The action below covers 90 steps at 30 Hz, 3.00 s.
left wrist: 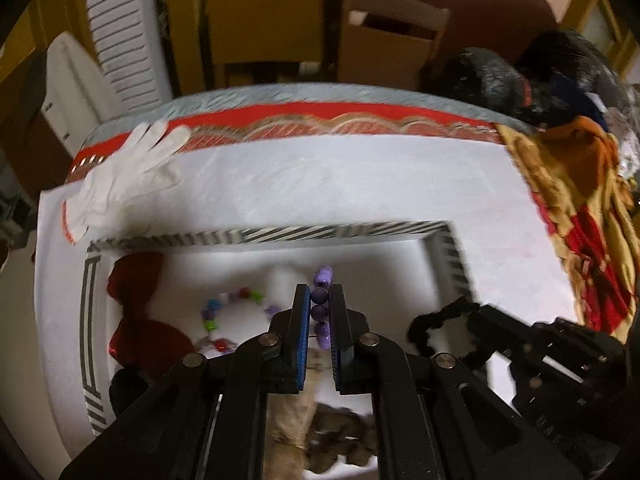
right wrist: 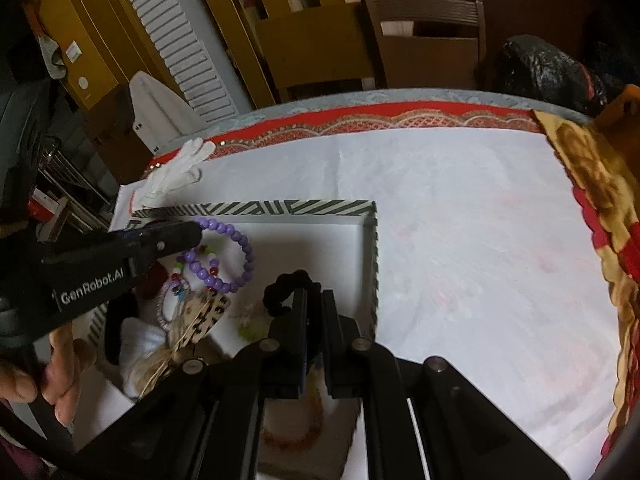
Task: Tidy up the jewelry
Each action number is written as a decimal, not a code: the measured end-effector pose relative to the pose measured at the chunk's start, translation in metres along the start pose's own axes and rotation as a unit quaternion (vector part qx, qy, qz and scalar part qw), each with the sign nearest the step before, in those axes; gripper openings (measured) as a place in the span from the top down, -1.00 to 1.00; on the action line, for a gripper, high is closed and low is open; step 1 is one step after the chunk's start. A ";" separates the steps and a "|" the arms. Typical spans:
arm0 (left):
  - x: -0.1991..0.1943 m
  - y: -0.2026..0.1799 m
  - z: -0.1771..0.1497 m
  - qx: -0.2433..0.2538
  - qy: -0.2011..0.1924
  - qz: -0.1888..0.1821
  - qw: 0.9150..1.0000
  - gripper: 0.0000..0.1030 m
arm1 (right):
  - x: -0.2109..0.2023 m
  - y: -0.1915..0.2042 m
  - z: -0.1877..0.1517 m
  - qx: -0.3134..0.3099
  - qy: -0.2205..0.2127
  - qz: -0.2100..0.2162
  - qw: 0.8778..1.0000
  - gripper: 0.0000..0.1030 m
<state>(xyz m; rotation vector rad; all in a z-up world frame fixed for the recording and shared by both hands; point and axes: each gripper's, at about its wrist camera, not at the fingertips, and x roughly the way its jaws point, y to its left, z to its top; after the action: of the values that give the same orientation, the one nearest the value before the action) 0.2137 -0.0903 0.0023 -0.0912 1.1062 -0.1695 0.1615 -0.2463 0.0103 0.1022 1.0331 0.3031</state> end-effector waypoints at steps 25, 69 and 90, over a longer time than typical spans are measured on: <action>-0.037 0.023 -0.063 -0.008 -0.008 0.082 0.997 0.95 | 0.004 0.019 -0.023 -0.041 -0.018 -0.039 0.998 0.13; -0.157 0.006 -0.197 -0.067 -0.062 0.140 0.986 0.93 | -0.118 0.057 -0.138 -0.027 -0.040 -0.005 0.999 -0.18; -0.165 -0.007 -0.193 -0.055 -0.073 0.129 0.987 0.93 | -0.127 0.060 -0.140 -0.040 -0.041 -0.003 0.998 -0.21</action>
<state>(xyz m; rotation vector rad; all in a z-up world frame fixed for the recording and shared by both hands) -0.0318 -0.0650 0.0629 -0.0581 0.9702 0.1285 -0.0310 -0.2352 0.0575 0.0386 0.9383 0.3311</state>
